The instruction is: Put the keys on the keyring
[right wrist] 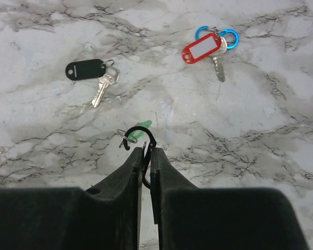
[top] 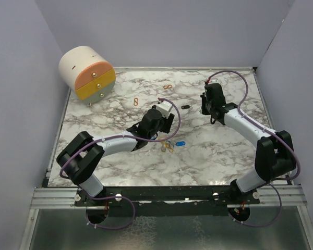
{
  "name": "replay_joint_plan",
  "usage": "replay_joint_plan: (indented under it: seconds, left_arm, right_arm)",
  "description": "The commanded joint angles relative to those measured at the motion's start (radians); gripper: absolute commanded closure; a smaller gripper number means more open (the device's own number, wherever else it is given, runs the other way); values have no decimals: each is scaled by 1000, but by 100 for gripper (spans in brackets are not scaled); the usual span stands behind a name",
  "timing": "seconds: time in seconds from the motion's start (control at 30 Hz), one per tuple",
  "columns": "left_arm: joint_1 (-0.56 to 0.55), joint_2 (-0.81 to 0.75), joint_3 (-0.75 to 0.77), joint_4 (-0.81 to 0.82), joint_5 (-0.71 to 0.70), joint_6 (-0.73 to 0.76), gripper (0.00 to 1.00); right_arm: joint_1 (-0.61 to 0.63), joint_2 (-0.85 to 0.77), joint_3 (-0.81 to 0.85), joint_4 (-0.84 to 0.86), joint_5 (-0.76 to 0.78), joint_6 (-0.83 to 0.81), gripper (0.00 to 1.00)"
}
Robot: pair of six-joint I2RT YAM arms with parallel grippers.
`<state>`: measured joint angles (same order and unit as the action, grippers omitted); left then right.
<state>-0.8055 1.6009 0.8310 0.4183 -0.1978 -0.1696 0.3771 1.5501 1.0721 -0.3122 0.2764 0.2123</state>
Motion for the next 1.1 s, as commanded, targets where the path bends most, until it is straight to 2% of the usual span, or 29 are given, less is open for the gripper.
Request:
replay_joint_plan:
  seconds: [0.0, 0.27, 0.73, 1.07]
  left_arm:
    - [-1, -36, -9, 22, -31, -5, 41]
    - [-1, -26, -8, 22, -37, -8, 41]
    - [-1, -45, -26, 22, -58, -4, 41]
    - [1, -96, -46, 5, -84, -38, 35]
  right_arm:
    - [-35, -11, -15, 3, -5, -3, 90]
    - [-96, -6, -40, 8, -31, -1, 77]
    - [-132, 15, -49, 9, -30, 16, 61]
    - [-119, -1, -68, 84, -185, 8, 53]
